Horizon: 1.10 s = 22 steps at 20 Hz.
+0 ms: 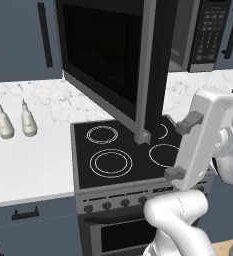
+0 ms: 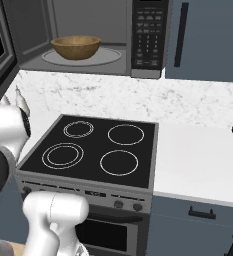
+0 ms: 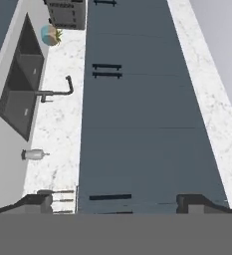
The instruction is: Open the microwave, place the bowl with waffle inside the microwave, then close the microwave door and turn it on.
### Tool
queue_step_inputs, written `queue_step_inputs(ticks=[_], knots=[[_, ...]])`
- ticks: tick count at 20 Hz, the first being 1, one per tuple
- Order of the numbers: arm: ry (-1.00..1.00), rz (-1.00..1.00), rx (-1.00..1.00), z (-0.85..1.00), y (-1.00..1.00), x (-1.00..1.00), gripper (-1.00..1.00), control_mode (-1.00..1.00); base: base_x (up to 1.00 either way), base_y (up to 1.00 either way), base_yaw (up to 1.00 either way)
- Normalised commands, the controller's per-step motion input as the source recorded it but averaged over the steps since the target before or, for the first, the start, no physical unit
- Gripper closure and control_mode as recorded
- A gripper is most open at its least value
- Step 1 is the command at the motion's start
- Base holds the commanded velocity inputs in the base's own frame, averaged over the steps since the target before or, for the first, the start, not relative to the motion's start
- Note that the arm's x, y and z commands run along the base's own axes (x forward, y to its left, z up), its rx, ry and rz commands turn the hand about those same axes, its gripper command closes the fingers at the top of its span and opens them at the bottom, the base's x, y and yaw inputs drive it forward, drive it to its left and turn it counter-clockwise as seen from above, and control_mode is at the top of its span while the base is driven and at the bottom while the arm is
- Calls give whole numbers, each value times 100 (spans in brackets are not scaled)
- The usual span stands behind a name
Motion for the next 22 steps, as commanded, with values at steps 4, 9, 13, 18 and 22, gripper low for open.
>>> queue_step_inputs(ticks=[4, 9, 13, 18, 22], knots=[[-24, -40, -3, 0, 92, 4, -100, -100, 0, 0, 0], [-31, -61, -22, 0, 73, 34, -100, -100, 0, 0, 0], [-32, -77, -20, 0, 37, 31, -100, -100, 0, 0, 0], [-17, -86, -7, 0, 9, 29, -100, -100, 0, 0, 0], [-9, -77, -5, 0, 0, 54, -100, -100, 0, 0, 0]])
